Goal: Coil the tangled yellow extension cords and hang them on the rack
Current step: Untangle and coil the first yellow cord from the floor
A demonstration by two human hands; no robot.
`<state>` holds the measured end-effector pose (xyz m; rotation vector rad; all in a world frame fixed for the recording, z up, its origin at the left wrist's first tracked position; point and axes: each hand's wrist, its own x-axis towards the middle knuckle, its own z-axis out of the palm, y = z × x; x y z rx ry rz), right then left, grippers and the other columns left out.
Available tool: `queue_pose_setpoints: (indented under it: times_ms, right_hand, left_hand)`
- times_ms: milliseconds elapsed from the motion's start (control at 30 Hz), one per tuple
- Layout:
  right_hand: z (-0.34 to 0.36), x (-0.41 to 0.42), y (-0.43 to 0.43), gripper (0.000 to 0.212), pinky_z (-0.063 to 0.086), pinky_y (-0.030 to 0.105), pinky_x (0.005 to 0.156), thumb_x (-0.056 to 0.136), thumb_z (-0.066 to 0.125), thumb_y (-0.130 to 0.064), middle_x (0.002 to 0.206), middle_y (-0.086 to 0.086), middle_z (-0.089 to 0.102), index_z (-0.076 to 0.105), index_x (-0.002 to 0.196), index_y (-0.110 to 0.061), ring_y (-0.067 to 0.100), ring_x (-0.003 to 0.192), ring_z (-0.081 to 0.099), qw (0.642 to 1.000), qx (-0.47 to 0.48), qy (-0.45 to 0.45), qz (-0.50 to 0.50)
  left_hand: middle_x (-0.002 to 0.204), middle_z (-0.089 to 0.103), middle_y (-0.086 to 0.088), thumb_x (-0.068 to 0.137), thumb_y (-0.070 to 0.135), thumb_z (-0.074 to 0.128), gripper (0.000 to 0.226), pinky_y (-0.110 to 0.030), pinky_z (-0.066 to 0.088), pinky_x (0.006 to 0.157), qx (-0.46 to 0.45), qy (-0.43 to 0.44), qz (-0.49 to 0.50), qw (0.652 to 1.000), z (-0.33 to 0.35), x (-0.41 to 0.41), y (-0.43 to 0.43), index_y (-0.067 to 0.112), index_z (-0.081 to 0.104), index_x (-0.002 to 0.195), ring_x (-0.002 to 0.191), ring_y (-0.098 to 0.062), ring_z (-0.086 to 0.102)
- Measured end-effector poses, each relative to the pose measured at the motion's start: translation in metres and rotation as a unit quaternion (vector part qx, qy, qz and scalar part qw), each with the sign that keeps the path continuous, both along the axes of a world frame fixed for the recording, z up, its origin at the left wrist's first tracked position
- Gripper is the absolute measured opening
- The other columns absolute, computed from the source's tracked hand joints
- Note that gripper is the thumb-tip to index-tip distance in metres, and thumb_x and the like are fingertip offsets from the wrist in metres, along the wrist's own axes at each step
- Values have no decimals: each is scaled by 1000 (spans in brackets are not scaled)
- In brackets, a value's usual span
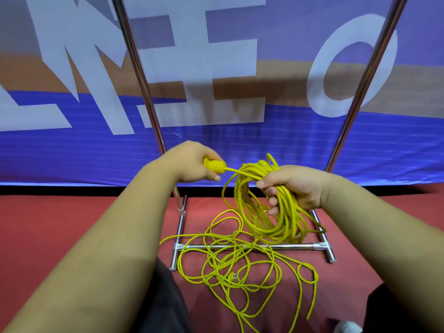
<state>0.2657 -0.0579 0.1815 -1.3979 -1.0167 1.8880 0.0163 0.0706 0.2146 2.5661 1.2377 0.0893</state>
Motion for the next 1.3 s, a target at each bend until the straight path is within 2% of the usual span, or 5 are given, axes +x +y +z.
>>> queue_pose_setpoints:
  times_ms: [300, 467, 733, 1000, 1300]
  right_hand:
    - [3, -5, -1, 20, 33, 23, 42, 94, 54, -17, 49, -11, 30, 45, 77, -22, 5, 34, 27, 998, -47, 39, 32]
    - [10, -1, -6, 5, 37, 24, 42, 86, 58, -18, 49, -9, 32, 54, 84, -18, 6, 34, 30, 996, -37, 72, 45]
    - [24, 14, -4, 18, 57, 41, 71, 81, 77, -34, 67, 7, 59, 73, 83, -16, 24, 64, 65, 994, 97, -37, -34]
    - [22, 37, -6, 24, 54, 28, 58, 87, 79, -12, 86, 17, 76, 69, 109, -16, 18, 65, 72, 910, 265, -303, -99]
    - [32, 18, -7, 14, 50, 32, 54, 87, 67, -4, 68, 7, 59, 66, 98, -13, 20, 56, 57, 904, 312, -240, -167]
  left_hand:
    - [165, 33, 10, 67, 38, 96, 129, -15, 32, 112, -97, -55, -155, 982, -25, 43, -34, 33, 14, 165, 145, -3, 37]
    - [99, 70, 10, 66, 21, 87, 68, -42, 58, 81, -145, -134, -136, 971, -30, 60, -38, 39, 54, 124, 86, -8, 66]
    - [72, 63, 1, 69, 20, 78, 24, -39, 54, 65, -155, -229, -15, 961, -26, 72, -38, 21, 61, 85, 65, -17, 62]
    - [75, 57, -15, 69, 11, 77, 36, -60, 60, 66, -263, -383, 143, 874, -12, 58, -28, 0, 64, 100, 56, -28, 60]
    - [81, 67, 1, 83, 19, 81, 26, -38, 59, 78, -191, -316, 31, 929, 18, 35, -39, 24, 69, 106, 78, -17, 71]
